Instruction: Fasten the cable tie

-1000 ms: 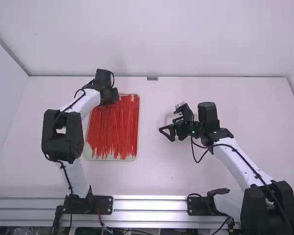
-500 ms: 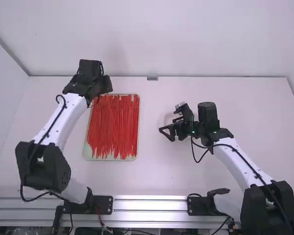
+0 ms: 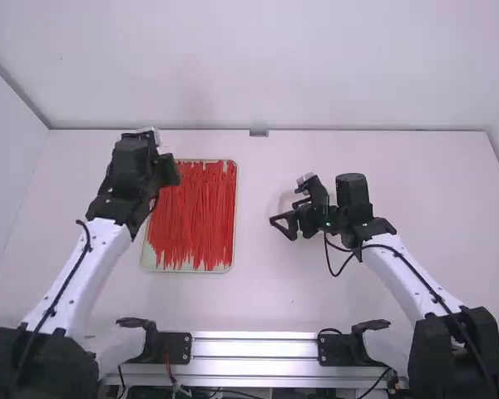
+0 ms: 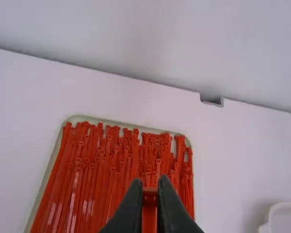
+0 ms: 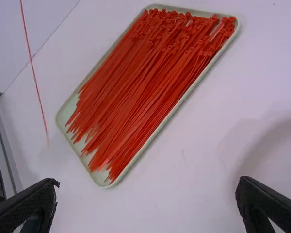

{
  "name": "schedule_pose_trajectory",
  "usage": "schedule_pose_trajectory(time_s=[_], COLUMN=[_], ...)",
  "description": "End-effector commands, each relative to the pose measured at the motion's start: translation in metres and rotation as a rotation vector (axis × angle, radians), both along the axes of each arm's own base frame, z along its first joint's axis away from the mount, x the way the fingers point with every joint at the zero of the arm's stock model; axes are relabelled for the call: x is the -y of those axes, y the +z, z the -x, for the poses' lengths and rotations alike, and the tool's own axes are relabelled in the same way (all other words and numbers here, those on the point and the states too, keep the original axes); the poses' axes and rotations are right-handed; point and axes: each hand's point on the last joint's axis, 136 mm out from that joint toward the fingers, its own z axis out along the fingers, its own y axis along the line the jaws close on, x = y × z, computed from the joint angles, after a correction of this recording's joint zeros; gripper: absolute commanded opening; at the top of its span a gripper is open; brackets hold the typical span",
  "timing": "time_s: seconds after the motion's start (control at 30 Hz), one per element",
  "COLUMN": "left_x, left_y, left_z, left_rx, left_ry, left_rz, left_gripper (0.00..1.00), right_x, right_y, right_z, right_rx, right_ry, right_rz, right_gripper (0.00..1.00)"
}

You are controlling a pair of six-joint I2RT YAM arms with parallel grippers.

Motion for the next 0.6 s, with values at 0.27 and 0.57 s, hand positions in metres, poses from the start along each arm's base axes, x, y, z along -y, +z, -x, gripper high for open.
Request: schedule_pose_trajectory(time_s=[0.27, 0.57], left_x=[0.024, 0.045], left_y=[-0.032, -0.019], left_z=[0.018, 0.018], left_rx=[0.010, 0.057], left_ry=[-0.115, -0.225], left_rz=[0.083, 0.145], left_gripper=[0.02, 0.02], right_x=[-0.019, -0.031], right_y=[0.035, 0.059], right_z=[0.007, 0.022], right_rx=[0.067, 0.108], right_ry=[0.134, 0.261], right_rz=[-0.148, -0.259], right_gripper=[0.99, 0.98])
